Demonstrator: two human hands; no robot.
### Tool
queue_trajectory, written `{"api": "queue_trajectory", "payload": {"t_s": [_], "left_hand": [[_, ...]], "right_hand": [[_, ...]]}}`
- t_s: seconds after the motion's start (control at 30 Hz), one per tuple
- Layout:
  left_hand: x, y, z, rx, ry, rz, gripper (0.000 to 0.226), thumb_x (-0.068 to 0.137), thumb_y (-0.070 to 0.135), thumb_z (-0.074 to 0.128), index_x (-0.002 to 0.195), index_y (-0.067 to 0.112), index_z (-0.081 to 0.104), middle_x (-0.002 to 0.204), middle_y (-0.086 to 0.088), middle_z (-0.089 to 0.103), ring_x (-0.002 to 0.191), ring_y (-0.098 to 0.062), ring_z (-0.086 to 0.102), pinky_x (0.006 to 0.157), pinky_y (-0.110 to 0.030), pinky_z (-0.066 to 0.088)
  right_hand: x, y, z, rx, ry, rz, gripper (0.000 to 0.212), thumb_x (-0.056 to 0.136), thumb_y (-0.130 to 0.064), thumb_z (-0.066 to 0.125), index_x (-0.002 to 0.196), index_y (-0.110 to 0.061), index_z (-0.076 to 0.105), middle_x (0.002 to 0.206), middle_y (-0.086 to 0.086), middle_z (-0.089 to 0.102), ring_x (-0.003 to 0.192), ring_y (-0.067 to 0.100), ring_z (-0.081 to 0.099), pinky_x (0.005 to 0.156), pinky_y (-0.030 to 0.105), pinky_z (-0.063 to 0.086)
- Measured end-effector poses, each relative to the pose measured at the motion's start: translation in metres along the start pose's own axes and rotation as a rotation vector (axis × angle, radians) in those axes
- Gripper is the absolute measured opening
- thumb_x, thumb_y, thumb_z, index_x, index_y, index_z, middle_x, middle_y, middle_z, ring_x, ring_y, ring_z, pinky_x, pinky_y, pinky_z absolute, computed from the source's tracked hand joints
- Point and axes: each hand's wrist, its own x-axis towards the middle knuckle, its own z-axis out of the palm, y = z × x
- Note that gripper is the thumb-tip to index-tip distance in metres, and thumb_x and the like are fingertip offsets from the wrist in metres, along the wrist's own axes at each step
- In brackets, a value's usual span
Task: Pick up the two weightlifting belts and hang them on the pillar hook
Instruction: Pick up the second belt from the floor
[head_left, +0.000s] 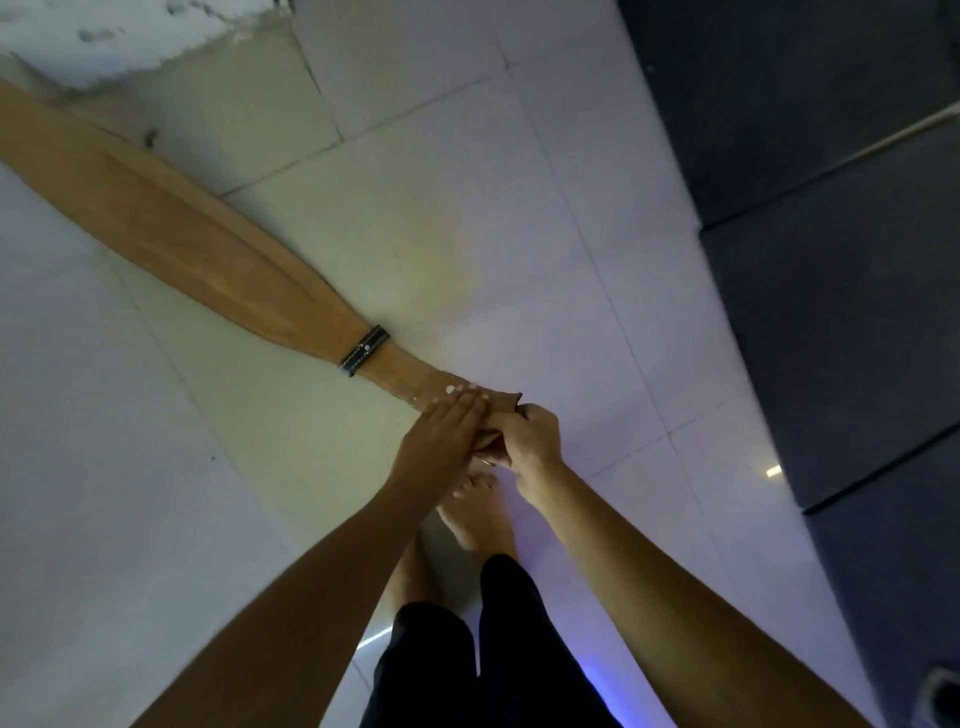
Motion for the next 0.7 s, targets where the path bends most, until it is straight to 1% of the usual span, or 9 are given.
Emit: {"api": "queue_trajectory", "payload": {"t_s": [0.07, 0.13, 0.23, 0.3, 0.37, 0.47, 0.53, 0.63, 0.7], "left_hand": [[-0.004, 0.001, -0.026, -0.031, 0.141, -0.001, 0.047, 0.088, 0.02, 0.046, 0.13, 0.005, 0.06, 0.132, -0.014, 0.064, 0.12, -0.029, 0.062, 0.092, -0.038, 0.054], [-0.008, 0.002, -0.056, -0.108, 0.212, -0.046, 0.042, 0.087, 0.012, 0.056, 0.128, 0.006, 0.061, 0.127, -0.014, 0.067, 0.111, -0.031, 0.067, 0.082, -0.04, 0.059], [-0.01, 0.002, -0.105, -0.338, 0.281, -0.242, 0.041, 0.091, 0.006, 0.057, 0.131, 0.008, 0.056, 0.117, -0.019, 0.068, 0.095, -0.038, 0.067, 0.07, -0.042, 0.056], [-0.005, 0.0, -0.137, -0.474, 0.348, -0.392, 0.03, 0.093, 0.007, 0.055, 0.123, 0.004, 0.059, 0.099, -0.022, 0.069, 0.087, -0.041, 0.065, 0.065, -0.034, 0.045], [-0.002, 0.002, -0.168, -0.615, 0.41, -0.526, 0.022, 0.093, 0.013, 0.056, 0.112, 0.003, 0.062, 0.081, -0.019, 0.068, 0.078, -0.043, 0.064, 0.058, -0.036, 0.041], [-0.006, 0.005, -0.213, -0.953, 0.46, -0.596, 0.02, 0.087, 0.025, 0.064, 0.105, 0.015, 0.064, 0.08, -0.007, 0.072, 0.083, -0.037, 0.07, 0.075, -0.049, 0.058], [-0.016, 0.012, -0.247, -1.013, 0.534, -0.585, 0.012, 0.089, 0.025, 0.064, 0.1, 0.022, 0.065, 0.091, -0.006, 0.075, 0.087, -0.025, 0.072, 0.083, -0.049, 0.057], [-0.035, 0.025, -0.307, -1.114, 0.689, -0.578, 0.011, 0.091, 0.02, 0.065, 0.084, 0.03, 0.065, 0.086, 0.002, 0.073, 0.085, -0.017, 0.07, 0.085, -0.043, 0.055], [-0.048, 0.029, -0.351, -1.196, 0.76, -0.593, 0.016, 0.089, 0.021, 0.069, 0.08, 0.034, 0.065, 0.076, 0.01, 0.073, 0.077, -0.009, 0.07, 0.081, -0.038, 0.057]], "right_hand": [[-0.025, -0.027, 0.004, 0.002, -0.031, -0.057, 0.013, 0.073, 0.002, 0.068, 0.083, 0.01, 0.066, 0.078, 0.026, 0.069, 0.061, 0.033, 0.068, 0.061, 0.039, 0.061], [-0.052, -0.058, 0.011, -0.05, -0.065, -0.114, 0.009, 0.075, -0.007, 0.071, 0.074, 0.001, 0.067, 0.073, 0.023, 0.067, 0.051, 0.024, 0.06, 0.053, 0.028, 0.052], [-0.083, -0.096, 0.026, -0.437, -0.057, -0.41, 0.036, 0.083, -0.034, 0.068, 0.059, -0.009, 0.059, 0.057, 0.008, 0.061, 0.046, 0.013, 0.05, 0.047, 0.023, 0.038], [-0.101, -0.111, 0.04, -0.588, -0.013, -0.703, 0.03, 0.088, -0.035, 0.061, 0.073, -0.01, 0.066, 0.071, 0.006, 0.065, 0.068, 0.019, 0.058, 0.062, 0.026, 0.042], [-0.118, -0.122, 0.052, -0.59, 0.012, -0.873, 0.024, 0.088, -0.032, 0.061, 0.103, -0.014, 0.068, 0.095, 0.009, 0.061, 0.092, 0.025, 0.057, 0.078, 0.006, 0.034], [-0.138, -0.144, 0.065, -0.506, -0.045, -0.896, 0.049, 0.089, -0.043, 0.061, 0.134, -0.023, 0.054, 0.12, 0.009, 0.05, 0.115, 0.024, 0.044, 0.097, 0.0, 0.016], [-0.162, -0.162, 0.073, -0.414, -0.175, -0.843, 0.056, 0.09, -0.051, 0.057, 0.141, -0.029, 0.047, 0.129, 0.003, 0.053, 0.123, 0.016, 0.047, 0.105, 0.017, 0.032], [-0.203, -0.186, 0.083, -0.323, -0.32, -0.815, 0.035, 0.1, -0.047, 0.042, 0.127, -0.031, 0.057, 0.119, -0.014, 0.063, 0.105, -0.012, 0.057, 0.082, 0.004, 0.043], [-0.228, -0.197, 0.092, -0.341, -0.371, -0.834, 0.035, 0.101, -0.047, 0.039, 0.119, -0.027, 0.062, 0.116, -0.011, 0.067, 0.1, -0.011, 0.06, 0.078, 0.007, 0.044]]}}
